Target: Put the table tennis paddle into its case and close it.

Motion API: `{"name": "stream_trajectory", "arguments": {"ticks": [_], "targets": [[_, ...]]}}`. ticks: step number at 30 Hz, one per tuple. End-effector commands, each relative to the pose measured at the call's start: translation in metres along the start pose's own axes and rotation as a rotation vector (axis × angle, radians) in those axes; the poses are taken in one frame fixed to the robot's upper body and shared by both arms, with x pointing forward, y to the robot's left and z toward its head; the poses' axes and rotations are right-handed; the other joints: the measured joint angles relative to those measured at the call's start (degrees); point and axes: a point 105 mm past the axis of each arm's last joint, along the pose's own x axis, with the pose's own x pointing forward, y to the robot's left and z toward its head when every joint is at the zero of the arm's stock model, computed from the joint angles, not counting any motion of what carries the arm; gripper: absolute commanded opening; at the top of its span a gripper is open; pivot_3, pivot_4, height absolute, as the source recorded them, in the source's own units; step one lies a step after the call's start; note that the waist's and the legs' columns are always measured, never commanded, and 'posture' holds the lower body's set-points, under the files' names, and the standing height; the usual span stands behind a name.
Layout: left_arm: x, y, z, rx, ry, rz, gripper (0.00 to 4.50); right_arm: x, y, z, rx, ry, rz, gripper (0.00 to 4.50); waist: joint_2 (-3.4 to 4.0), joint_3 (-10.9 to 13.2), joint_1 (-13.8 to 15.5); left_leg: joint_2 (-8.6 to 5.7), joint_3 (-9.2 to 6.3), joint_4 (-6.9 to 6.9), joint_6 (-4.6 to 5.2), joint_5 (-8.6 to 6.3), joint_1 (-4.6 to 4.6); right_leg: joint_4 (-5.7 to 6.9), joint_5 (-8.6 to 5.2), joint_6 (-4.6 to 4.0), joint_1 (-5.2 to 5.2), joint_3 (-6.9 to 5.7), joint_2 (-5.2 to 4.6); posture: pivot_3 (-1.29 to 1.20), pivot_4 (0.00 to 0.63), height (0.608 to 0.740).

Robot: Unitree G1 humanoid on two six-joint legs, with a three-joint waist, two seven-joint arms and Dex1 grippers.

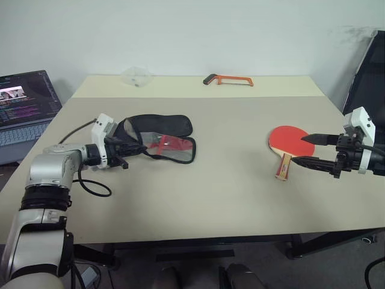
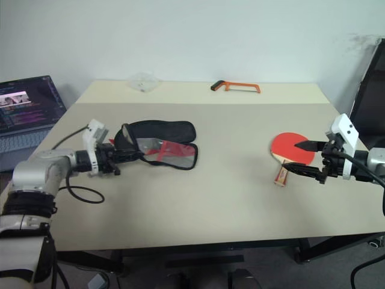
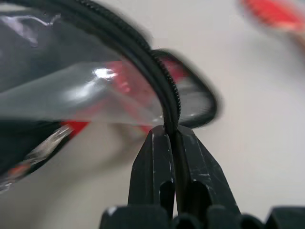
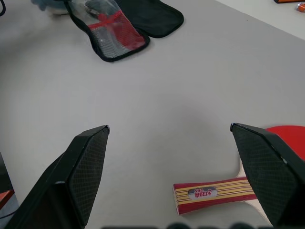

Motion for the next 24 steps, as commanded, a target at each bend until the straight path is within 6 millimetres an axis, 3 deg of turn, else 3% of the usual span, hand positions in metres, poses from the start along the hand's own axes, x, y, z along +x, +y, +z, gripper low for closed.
{"name": "stream_trajectory", "arguments": {"ticks": [1,5,11,14,18,21,24], "targets": [[-0.018,0.033,0.012,0.041,-0.01,0.199,0.03,-0.002,-0.001,0.013,-0.042,-0.027,-0.004,4.5,0.0,0.0,0.0,0.0,0.0,0.0,0.0,0.0,0.0,0.01,0.0,0.0,0.0,0.0,0.0,0.0,0.15,0.74],[-0.036,0.065,0.018,0.03,-0.021,0.402,0.03,0.0,-0.003,0.014,-0.042,-0.028,0.002,4.5,0.0,0.0,0.0,0.0,0.01,0.01,0.0,0.0,0.0,0.02,0.01,0.03,-0.03,0.0,0.01,0.0,0.15,0.74],[-0.053,0.095,0.018,0.016,-0.012,0.624,0.03,0.005,-0.001,0.015,-0.041,-0.033,0.023,4.5,0.0,0.0,0.1,0.0,0.03,-0.01,0.0,-0.01,-0.05,0.0,0.0,0.03,-0.04,-0.02,0.0,0.0,0.15,0.74],[-0.046,0.095,0.016,0.006,-0.018,0.64,0.03,0.007,0.0,0.014,-0.041,-0.034,0.027,4.5,0.0,0.0,0.1,0.0,0.03,-0.02,-0.01,-0.01,-0.07,0.0,0.0,0.02,-0.06,-0.03,0.0,0.0,0.15,0.74],[-0.019,0.081,0.009,-0.04,-0.015,0.551,0.03,0.009,0.002,0.015,-0.04,-0.041,0.034,4.5,0.0,0.0,0.3,0.0,0.03,-0.01,-0.01,-0.01,-0.07,0.03,0.0,0.03,-0.04,-0.04,0.0,0.0,0.15,0.74],[-0.012,0.077,0.005,-0.064,-0.008,0.527,0.03,0.008,0.001,0.015,-0.039,-0.04,0.029,4.5,0.0,0.0,0.6,-0.01,0.02,0.02,-0.01,-0.01,-0.08,0.04,0.01,0.05,-0.03,-0.05,0.0,0.0,0.15,0.74],[-0.012,0.077,0.003,-0.068,-0.005,0.539,0.71,0.007,0.002,0.014,-0.037,-0.038,0.027,4.5,0.0,0.0,0.6,-0.01,0.02,0.01,-0.01,-0.01,-0.07,0.03,0.01,0.04,-0.03,-0.04,0.0,0.0,0.15,0.74]]}}
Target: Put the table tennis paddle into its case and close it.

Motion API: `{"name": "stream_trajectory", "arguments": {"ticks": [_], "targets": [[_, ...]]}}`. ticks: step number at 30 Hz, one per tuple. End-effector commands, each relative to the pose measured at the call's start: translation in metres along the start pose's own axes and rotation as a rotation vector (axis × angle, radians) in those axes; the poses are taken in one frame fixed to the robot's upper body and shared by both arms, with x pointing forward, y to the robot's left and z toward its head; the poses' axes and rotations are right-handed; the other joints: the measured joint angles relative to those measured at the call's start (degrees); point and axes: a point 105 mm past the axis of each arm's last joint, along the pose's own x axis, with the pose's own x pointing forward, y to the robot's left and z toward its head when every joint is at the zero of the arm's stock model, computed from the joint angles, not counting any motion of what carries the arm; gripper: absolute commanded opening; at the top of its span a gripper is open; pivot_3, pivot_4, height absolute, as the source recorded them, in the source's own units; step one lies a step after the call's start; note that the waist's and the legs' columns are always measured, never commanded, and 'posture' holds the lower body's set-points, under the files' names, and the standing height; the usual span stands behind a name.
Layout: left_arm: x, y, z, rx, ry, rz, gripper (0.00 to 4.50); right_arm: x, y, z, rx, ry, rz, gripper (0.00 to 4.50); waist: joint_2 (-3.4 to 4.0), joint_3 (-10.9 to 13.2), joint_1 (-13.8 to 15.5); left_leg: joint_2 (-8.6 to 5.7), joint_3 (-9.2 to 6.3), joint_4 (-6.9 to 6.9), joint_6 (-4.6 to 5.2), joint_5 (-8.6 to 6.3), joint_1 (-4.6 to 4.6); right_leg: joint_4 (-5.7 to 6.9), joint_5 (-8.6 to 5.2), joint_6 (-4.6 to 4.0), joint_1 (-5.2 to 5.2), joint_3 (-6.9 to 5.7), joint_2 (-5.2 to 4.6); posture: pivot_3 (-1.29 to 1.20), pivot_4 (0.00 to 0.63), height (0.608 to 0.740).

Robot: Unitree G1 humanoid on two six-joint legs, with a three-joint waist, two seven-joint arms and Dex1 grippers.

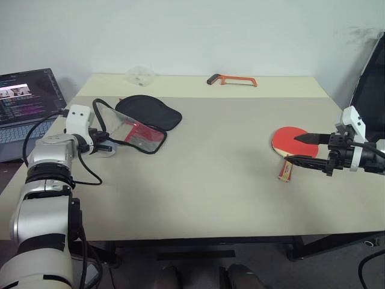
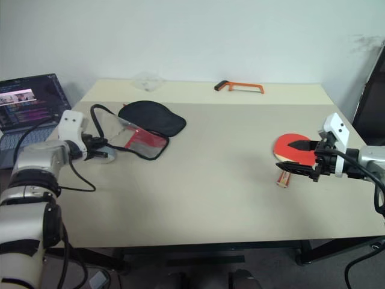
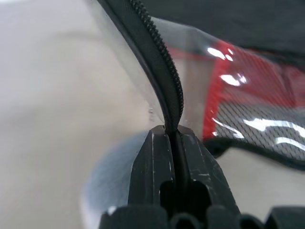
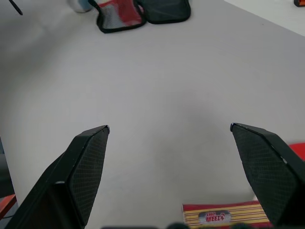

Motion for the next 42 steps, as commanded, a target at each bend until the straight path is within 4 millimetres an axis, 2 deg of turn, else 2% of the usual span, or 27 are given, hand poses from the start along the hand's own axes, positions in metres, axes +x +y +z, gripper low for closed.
{"name": "stream_trajectory", "arguments": {"ticks": [1,7,10,13,16,24,26,31,36,40,42], "targets": [[-0.004,0.005,0.006,-0.007,-0.021,0.021,1.06,-0.004,0.001,0.01,-0.044,-0.021,-0.007,4.5,0.0,0.0,0.1,0.0,0.0,0.0,0.0,0.0,0.0,0.02,0.0,0.0,0.0,0.0,0.0,0.0,0.15,0.74],[-0.013,0.023,0.011,0.008,-0.029,0.099,3.1,-0.004,0.002,0.011,-0.042,-0.023,-0.006,4.5,0.0,0.0,0.2,0.0,-0.01,0.0,0.0,0.0,0.0,0.03,0.0,0.0,0.0,-0.01,0.0,0.0,0.15,0.74],[-0.021,0.025,0.023,0.016,-0.058,0.065,4.08,-0.004,0.002,0.011,-0.042,-0.023,-0.005,4.5,0.0,0.0,0.1,0.0,-0.01,0.0,0.0,0.0,0.0,0.03,0.0,0.0,-0.01,-0.01,0.0,0.0,0.15,0.74],[-0.031,0.02,0.032,0.033,-0.078,-0.024,4.08,-0.004,0.002,0.01,-0.041,-0.021,-0.004,4.5,-0.01,0.0,0.1,0.0,-0.01,-0.01,0.0,0.0,-0.02,0.03,0.0,-0.01,-0.03,-0.01,0.01,0.0,0.15,0.74],[-0.04,0.008,0.026,0.095,-0.054,-0.139,4.08,-0.003,0.002,0.01,-0.041,-0.022,-0.003,4.5,-0.01,0.0,0.0,0.01,0.01,-0.04,-0.03,-0.02,-0.02,0.01,0.02,-0.07,-0.03,0.0,0.0,0.0,0.15,0.74],[-0.059,0.009,0.015,0.185,-0.012,-0.158,4.08,-0.003,0.001,0.01,-0.042,-0.02,0.002,4.5,-0.01,0.0,0.0,0.05,0.0,0.01,-0.02,-0.02,-0.01,0.08,0.02,-0.12,-0.03,-0.01,0.0,0.0,0.15,0.74],[-0.056,-0.006,0.011,0.153,-0.012,-0.216,4.08,-0.003,0.002,0.01,-0.043,-0.02,0.006,4.5,-0.01,0.0,0.0,0.05,-0.01,0.02,-0.02,-0.01,-0.01,0.08,0.0,-0.1,-0.03,-0.02,0.0,0.0,0.15,0.74],[-0.041,-0.064,-0.017,0.052,0.045,-0.37,4.08,-0.001,0.002,0.012,-0.048,-0.026,0.01,4.5,0.04,0.0,0.5,0.01,0.0,0.05,-0.02,-0.01,0.01,0.09,0.0,-0.07,0.04,0.0,-0.05,0.0,0.15,0.74],[-0.036,-0.1,-0.04,-0.057,0.099,-0.396,4.08,-0.004,0.004,0.012,-0.049,-0.023,0.007,4.5,0.0,0.0,0.7,0.06,-0.03,0.06,-0.02,-0.01,0.0,0.1,0.0,-0.09,0.0,0.0,0.03,0.0,0.15,0.74],[-0.028,-0.105,-0.05,-0.157,0.11,-0.33,4.08,-0.007,0.005,0.011,-0.049,-0.021,0.002,4.5,0.0,0.0,0.9,0.03,-0.06,0.09,-0.02,-0.01,0.02,0.12,-0.01,-0.06,0.04,0.0,0.02,0.0,0.15,0.74],[-0.024,-0.102,-0.048,-0.23,0.084,-0.297,4.08,-0.007,0.005,0.011,-0.049,-0.02,0.001,4.5,0.01,0.0,0.9,0.02,-0.07,0.1,-0.01,-0.01,0.07,0.14,-0.02,-0.03,0.07,0.01,0.02,0.0,0.15,0.74]]}}
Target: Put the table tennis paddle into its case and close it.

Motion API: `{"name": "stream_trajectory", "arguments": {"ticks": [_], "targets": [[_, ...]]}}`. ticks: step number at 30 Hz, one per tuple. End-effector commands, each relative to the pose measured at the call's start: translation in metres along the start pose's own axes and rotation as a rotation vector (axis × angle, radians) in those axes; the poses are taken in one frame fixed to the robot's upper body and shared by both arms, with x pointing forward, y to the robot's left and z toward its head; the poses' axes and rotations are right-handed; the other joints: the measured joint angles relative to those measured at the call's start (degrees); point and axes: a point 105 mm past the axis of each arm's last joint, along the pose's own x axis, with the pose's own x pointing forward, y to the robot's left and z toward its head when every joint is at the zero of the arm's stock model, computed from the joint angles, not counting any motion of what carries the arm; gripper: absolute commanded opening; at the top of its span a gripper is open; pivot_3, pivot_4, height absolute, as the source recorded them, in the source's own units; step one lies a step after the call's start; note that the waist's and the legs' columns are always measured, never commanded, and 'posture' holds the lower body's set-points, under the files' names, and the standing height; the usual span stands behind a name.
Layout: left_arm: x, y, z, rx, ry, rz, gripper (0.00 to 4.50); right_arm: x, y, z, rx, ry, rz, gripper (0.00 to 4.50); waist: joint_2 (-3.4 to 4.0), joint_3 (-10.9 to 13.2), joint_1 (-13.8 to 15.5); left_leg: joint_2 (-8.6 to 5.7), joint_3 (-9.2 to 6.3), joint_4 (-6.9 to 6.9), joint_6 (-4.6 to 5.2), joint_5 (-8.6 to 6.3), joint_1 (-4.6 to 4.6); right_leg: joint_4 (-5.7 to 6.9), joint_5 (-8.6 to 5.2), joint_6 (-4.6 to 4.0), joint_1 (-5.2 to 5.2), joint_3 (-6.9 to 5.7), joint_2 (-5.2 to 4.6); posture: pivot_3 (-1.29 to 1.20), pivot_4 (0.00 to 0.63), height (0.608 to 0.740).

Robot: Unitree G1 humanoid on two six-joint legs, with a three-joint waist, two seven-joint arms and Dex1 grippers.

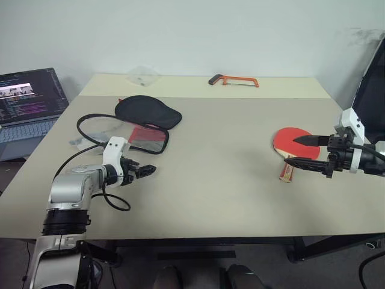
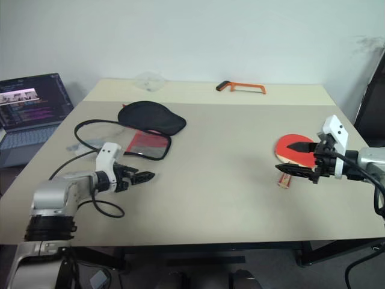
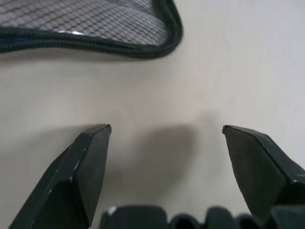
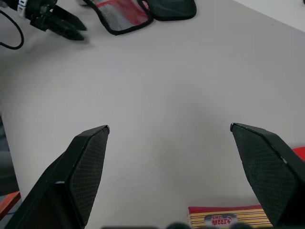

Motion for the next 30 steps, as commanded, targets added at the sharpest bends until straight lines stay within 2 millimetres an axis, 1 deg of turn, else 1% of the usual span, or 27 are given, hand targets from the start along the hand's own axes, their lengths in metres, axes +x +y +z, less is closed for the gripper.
{"name": "stream_trajectory", "arguments": {"ticks": [1,4,7,10,15,19,23,28,30], "targets": [[-0.001,0.008,0.011,-0.087,-0.08,0.059,4.08,-0.008,0.0,0.014,-0.048,-0.025,-0.016,4.5,0.01,0.0,0.0,0.0,0.0,0.02,0.0,0.0,0.02,0.02,0.0,0.01,0.01,0.0,0.0,0.0,0.15,0.74],[0.007,0.013,0.016,-0.171,-0.127,0.116,4.08,-0.006,0.0,0.014,-0.047,-0.027,-0.014,4.5,0.0,0.0,0.0,-0.02,-0.01,0.07,0.02,0.02,0.03,0.05,0.04,0.08,0.03,0.0,-0.01,0.0,0.15,0.74],[0.019,0.012,0.019,-0.245,-0.155,0.157,4.08,-0.004,0.001,0.014,-0.047,-0.03,-0.012,4.5,0.0,0.0,0.0,-0.05,-0.03,0.14,0.05,0.04,0.03,0.06,0.08,0.16,0.06,0.02,-0.02,0.0,0.15,0.74],[0.031,0.006,0.025,-0.296,-0.196,0.17,4.08,-0.002,0.001,0.014,-0.046,-0.032,-0.007,4.5,0.0,0.0,0.0,-0.13,-0.04,0.16,0.07,0.05,0.04,0.06,0.11,0.21,0.09,0.05,-0.05,0.0,0.15,0.74],[0.053,-0.011,0.032,-0.332,-0.215,0.154,4.08,0.0,0.002,0.015,-0.046,-0.035,0.002,4.5,0.02,0.0,0.2,-0.23,-0.13,0.16,0.08,0.07,0.04,0.06,0.13,0.26,0.11,0.05,-0.07,0.0,0.15,0.74],[0.068,-0.017,0.038,-0.348,-0.227,0.177,4.08,0.001,0.002,0.017,-0.049,-0.039,0.004,4.5,0.02,0.0,0.7,-0.47,-0.28,0.16,0.11,0.09,0.03,0.04,0.16,0.35,0.14,0.05,-0.21,0.0,0.15,0.74],[0.08,-0.022,0.044,-0.392,-0.255,0.185,4.08,0.001,0.001,0.017,-0.049,-0.039,0.004,4.5,0.03,0.0,1.1,-0.67,-0.33,0.16,0.14,0.11,0.02,-0.14,0.26,0.53,0.22,0.07,-0.35,0.0,0.15,0.74],[0.092,-0.038,0.049,-0.398,-0.264,0.134,4.08,0.002,0.002,0.018,-0.048,-0.044,0.005,4.5,0.05,0.0,1.5,-0.71,-0.32,0.15,0.16,0.12,0.02,-0.49,0.38,0.71,0.38,0.06,-0.41,0.0,0.15,0.74],[0.094,-0.043,0.051,-0.4,-0.265,0.113,3.71,0.002,0.002,0.018,-0.048,-0.045,0.005,4.5,0.05,0.0,1.6,-0.75,-0.32,0.15,0.16,0.12,0.01,-0.6,0.39,0.73,0.45,0.04,-0.46,0.0,0.15,0.74]]}}
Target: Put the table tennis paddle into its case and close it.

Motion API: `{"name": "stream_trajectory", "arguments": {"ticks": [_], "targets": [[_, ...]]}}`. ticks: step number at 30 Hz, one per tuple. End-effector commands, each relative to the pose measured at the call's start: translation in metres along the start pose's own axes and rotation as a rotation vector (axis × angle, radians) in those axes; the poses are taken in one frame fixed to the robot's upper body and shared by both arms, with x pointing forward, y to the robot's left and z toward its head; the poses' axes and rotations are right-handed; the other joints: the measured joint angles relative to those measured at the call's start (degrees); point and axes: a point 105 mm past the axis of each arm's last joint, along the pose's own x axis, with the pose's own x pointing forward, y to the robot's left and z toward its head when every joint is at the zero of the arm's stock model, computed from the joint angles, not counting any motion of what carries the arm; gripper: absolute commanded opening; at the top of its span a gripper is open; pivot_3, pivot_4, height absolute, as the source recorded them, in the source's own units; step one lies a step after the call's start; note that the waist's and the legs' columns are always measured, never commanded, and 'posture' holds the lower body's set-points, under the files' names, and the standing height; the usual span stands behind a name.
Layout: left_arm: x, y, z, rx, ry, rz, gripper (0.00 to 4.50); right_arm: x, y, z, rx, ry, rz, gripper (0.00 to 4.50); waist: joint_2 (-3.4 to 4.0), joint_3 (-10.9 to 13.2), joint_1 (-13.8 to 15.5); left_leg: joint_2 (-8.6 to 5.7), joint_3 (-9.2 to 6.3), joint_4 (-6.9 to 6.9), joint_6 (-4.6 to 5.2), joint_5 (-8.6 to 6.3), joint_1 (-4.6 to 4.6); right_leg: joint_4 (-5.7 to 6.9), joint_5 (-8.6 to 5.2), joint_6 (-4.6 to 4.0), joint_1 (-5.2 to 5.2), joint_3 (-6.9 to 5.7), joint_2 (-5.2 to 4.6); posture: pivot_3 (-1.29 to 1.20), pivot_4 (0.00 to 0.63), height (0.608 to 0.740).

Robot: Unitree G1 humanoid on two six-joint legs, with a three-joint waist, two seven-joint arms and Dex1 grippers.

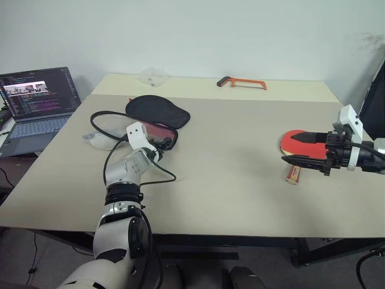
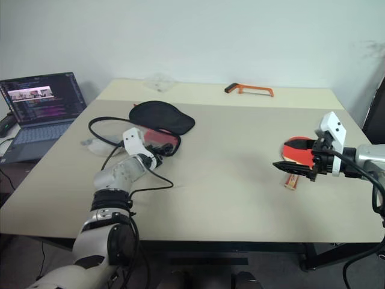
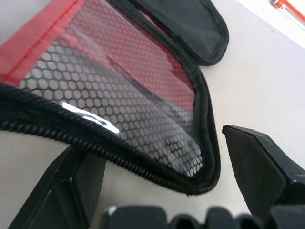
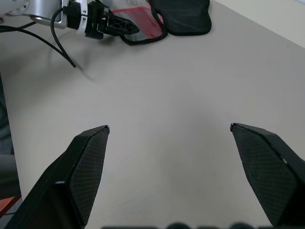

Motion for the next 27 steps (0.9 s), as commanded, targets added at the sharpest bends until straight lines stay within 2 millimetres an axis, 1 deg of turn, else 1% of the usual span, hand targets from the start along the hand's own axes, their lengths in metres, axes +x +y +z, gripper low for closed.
{"name": "stream_trajectory", "arguments": {"ticks": [1,2,8,10,11,14,17,18,22,25,27], "targets": [[0.006,-0.021,-0.006,-0.012,0.023,-0.068,3.47,-0.001,0.002,0.01,-0.027,-0.027,0.0,4.5,0.0,0.0,0.0,-0.01,0.0,0.0,0.0,0.0,-0.02,-0.03,0.0,0.01,0.0,0.0,-0.01,0.0,0.15,0.74],[0.007,-0.022,-0.007,-0.012,0.025,-0.069,3.18,-0.001,0.002,0.01,-0.026,-0.027,-0.001,4.5,0.0,0.0,0.0,-0.01,0.01,0.0,0.0,0.0,-0.03,-0.05,0.0,0.01,0.0,0.0,-0.02,0.0,0.15,0.74],[0.007,-0.027,-0.007,-0.002,0.03,-0.097,0.94,-0.002,0.003,0.008,-0.021,-0.025,-0.005,4.5,0.0,0.0,0.0,-0.02,0.01,-0.13,0.0,-0.01,-0.07,-0.09,-0.01,-0.04,-0.06,-0.01,-0.03,0.0,0.15,0.74],[0.005,-0.035,-0.007,0.012,0.051,-0.155,0.22,-0.003,0.002,0.008,-0.02,-0.025,-0.007,4.5,0.0,0.0,0.0,-0.02,0.01,-0.15,0.0,-0.01,-0.08,-0.09,-0.01,-0.04,-0.09,-0.01,-0.03,0.0,0.15,0.74],[0.003,-0.041,-0.008,0.015,0.068,-0.198,0.02,-0.003,0.002,0.008,-0.02,-0.024,-0.008,4.5,0.0,0.0,0.0,-0.02,0.01,-0.15,-0.01,-0.01,-0.08,-0.09,-0.01,-0.04,-0.08,-0.02,-0.03,0.0,0.15,0.74],[-0.002,-0.054,-0.012,0.021,0.114,-0.296,0.02,-0.003,0.002,0.008,-0.019,-0.023,-0.01,4.5,-0.01,0.0,0.0,-0.03,0.02,-0.15,-0.01,-0.01,-0.08,-0.09,-0.02,-0.03,-0.09,-0.02,-0.03,0.0,0.15,0.74],[-0.013,-0.084,-0.024,0.038,0.194,-0.487,0.02,-0.004,0.002,0.008,-0.018,-0.023,-0.015,4.5,-0.01,0.0,-0.1,-0.03,0.02,-0.15,-0.01,-0.01,-0.14,-0.08,-0.02,-0.03,-0.15,-0.01,-0.03,0.0,0.15,0.74],[-0.015,-0.089,-0.026,0.04,0.21,-0.519,0.02,-0.004,0.002,0.007,-0.017,-0.022,-0.017,4.5,-0.01,0.0,-0.1,-0.03,0.01,-0.16,-0.01,-0.01,-0.17,-0.08,-0.02,-0.04,-0.18,-0.02,-0.03,0.0,0.15,0.74],[-0.025,-0.122,-0.041,0.077,0.294,-0.707,0.02,-0.006,0.003,0.007,-0.017,-0.021,-0.026,4.5,0.0,0.0,-0.1,-0.03,0.01,-0.16,-0.01,-0.01,-0.22,-0.08,0.01,-0.09,-0.23,-0.03,-0.03,0.0,0.15,0.74],[-0.028,-0.131,-0.046,0.106,0.331,-0.77,0.02,-0.008,0.003,0.006,-0.016,-0.017,-0.034,4.5,0.0,0.0,-0.2,-0.03,0.01,-0.16,0.0,-0.01,-0.23,-0.07,0.0,-0.08,-0.25,-0.02,-0.02,0.0,0.15,0.74],[-0.032,-0.136,-0.052,0.177,0.376,-0.831,0.02,-0.01,0.003,0.006,-0.015,-0.016,-0.04,4.5,0.0,0.0,-0.2,-0.02,0.0,-0.16,0.0,-0.01,-0.23,-0.07,-0.01,-0.07,-0.25,-0.02,-0.02,0.0,0.15,0.74]]}}
